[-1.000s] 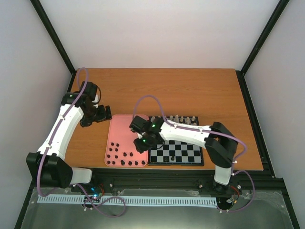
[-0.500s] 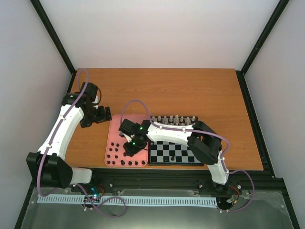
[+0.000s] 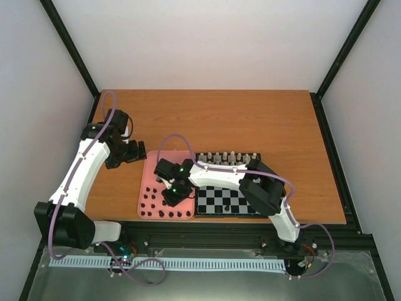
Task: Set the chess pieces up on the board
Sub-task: Pick up the chess piece from the storage box.
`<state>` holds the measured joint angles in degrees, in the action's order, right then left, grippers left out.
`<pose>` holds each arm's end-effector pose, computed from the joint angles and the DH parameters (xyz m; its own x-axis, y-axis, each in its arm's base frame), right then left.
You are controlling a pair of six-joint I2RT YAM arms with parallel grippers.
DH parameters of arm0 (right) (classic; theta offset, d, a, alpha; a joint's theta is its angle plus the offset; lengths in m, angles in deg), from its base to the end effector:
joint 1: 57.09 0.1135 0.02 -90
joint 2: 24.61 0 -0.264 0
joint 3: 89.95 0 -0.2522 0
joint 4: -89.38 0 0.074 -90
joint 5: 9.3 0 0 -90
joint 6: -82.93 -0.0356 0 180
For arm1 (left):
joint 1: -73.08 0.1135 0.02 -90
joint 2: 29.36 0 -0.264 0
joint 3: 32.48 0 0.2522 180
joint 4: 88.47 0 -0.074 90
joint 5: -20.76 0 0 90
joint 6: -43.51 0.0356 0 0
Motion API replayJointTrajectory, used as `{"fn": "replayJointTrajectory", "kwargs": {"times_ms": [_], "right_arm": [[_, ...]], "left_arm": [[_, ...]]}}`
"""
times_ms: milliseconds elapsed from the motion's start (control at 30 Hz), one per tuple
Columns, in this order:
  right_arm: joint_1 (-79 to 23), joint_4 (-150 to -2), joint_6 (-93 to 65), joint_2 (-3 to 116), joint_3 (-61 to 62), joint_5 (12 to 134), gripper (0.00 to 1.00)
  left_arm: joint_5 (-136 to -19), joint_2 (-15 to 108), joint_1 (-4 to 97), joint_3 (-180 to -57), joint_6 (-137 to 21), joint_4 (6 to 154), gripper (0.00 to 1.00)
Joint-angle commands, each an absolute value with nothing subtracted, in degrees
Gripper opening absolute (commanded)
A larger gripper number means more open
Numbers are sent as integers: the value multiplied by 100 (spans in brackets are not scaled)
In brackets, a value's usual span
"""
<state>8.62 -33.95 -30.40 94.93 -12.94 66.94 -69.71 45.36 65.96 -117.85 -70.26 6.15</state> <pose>0.1664 0.3893 0.1674 -0.7234 -0.6679 -0.1749 -0.6829 0.6550 0.3234 0.2254 -0.0284 0.3090 -0.9269 -0.2904 -0.2378 -0.2704 0.9560 -0.1134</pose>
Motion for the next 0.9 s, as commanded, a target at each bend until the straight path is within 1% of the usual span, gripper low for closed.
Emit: {"fn": "replayJointTrajectory", "kwargs": {"times_ms": [0, 267, 467, 567, 867], "right_arm": [[900, -3282, -3050, 9635, -1445, 6740, 33], [900, -3223, -3064, 9674, -1487, 6775, 27], [902, -3221, -3056, 9718, -1509, 6791, 26], [900, -3172, -3063, 9778, -1583, 6824, 17], [899, -2988, -3106, 9543, -1622, 7013, 12]], "left_arm": [[-6975, 4398, 6649, -11819, -7042, 663, 100], [-6988, 4369, 6643, -11774, -7035, 668, 100], [-6995, 4343, 6648, -11752, -7023, 667, 100], [-6986, 4320, 6645, -11769, -7015, 645, 100], [-7006, 4271, 6647, -11743, -7022, 622, 100]]}}
